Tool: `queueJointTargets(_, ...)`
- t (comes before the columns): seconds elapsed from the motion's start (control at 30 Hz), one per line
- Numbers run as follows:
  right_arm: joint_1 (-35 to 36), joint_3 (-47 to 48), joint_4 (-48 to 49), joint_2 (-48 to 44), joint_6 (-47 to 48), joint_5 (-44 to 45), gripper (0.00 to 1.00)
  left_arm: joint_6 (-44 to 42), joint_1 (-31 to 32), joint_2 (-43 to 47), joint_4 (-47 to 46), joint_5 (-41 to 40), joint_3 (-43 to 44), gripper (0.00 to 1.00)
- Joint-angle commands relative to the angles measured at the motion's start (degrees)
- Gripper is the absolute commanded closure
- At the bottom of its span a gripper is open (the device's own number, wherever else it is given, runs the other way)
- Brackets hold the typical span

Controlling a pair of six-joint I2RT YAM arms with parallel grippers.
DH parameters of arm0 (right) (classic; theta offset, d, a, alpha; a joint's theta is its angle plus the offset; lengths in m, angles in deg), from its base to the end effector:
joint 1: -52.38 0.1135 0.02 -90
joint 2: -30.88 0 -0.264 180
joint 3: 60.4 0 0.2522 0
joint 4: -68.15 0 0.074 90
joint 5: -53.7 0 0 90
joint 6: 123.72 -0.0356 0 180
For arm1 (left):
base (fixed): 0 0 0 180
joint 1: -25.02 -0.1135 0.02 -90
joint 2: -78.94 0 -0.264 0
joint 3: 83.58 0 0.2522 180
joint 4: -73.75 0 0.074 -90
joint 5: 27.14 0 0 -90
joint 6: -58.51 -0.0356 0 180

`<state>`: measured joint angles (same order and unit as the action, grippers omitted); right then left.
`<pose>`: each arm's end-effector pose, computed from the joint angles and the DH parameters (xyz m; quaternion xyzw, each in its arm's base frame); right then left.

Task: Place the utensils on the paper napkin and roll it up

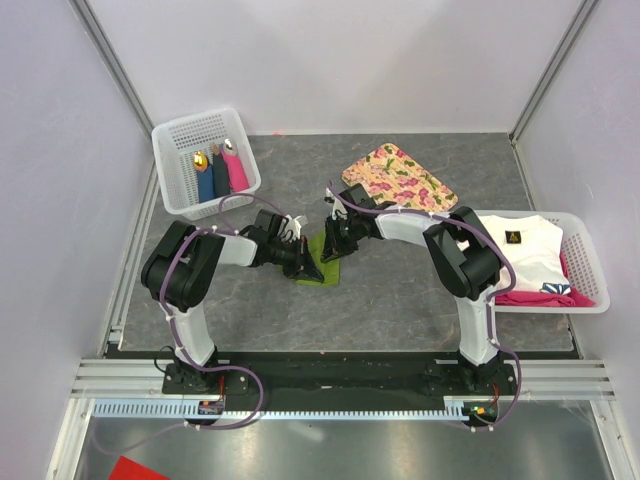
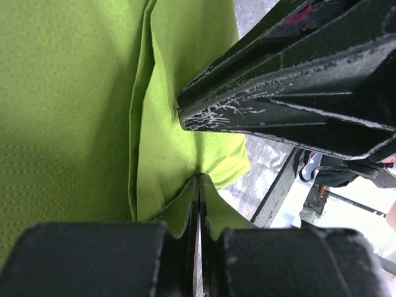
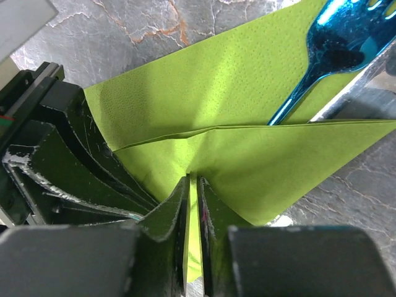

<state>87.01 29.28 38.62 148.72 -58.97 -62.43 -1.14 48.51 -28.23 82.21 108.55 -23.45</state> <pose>0.3386 0.2529 0.1384 -0.1392 0.9274 0.3234 0.1265 0.2887 -0.1532 0.0997 0.0623 0.8854 -0.4543 0.0758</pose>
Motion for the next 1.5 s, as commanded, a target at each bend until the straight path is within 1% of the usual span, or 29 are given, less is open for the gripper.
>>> queueJointTargets(0.0,-0.09,-0.42,-0.49,3.7,0.91,2.4,0.85,-4.77,-0.19,0.99,4.25,-7.47,-1.19,0.95)
queueJointTargets(0.1,-0.09,-0.77,-0.31,4.32,-0.41,1.35,0.87,-3.81,-0.19,3.63,1.97,-4.66,-1.81,0.92)
queueJointTargets(0.13,-0.09,-0.95,-0.31,4.33,-0.76,1.17,0.87,-3.46,-0.19,5.73,1.0,-4.3,-1.72,0.91)
queueJointTargets(0.27,-0.09,-2.0,0.04,3.71,-1.55,1.17,0.87,-3.37,0.07,8.56,-0.15,-4.03,-0.5,0.9)
queueJointTargets(0.47,-0.09,-1.92,0.56,3.62,-2.17,0.55,0.87,-3.28,0.68,4.09,0.64,-5.26,1.18,0.9)
queueJointTargets(0.67,-0.18,-1.04,0.74,3.1,-2.43,-0.06,0.87,-4.07,0.25,-1.27,4.15,-8.33,1.18,0.94)
queueJointTargets(0.77,-0.09,0.54,0.39,2.75,-1.73,0.37,0.84,-4.07,0.25,-2.42,4.95,-8.78,0.92,0.95)
queueJointTargets(0.9,-0.71,4.58,-0.93,3.44,0.12,3.45,0.84,-4.86,0.25,-2.43,4.95,-9.13,0.04,0.97)
queueJointTargets(1.03,-1.41,8.18,-3.03,6.17,1.79,4.6,0.84,-5.21,0.25,-1.9,4.95,-9.31,-1.1,0.98)
queueJointTargets(1.3,-3.07,10.12,-3.57,10.74,4.86,6.44,0.85,-5.12,0.25,-1.55,4.95,-9.74,-1.54,0.98)
queueJointTargets(1.47,-4.75,13.55,-3.57,12.5,5.65,6.36,0.85,-5.04,0.25,-1.9,4.95,-9.74,-1.55,0.98)
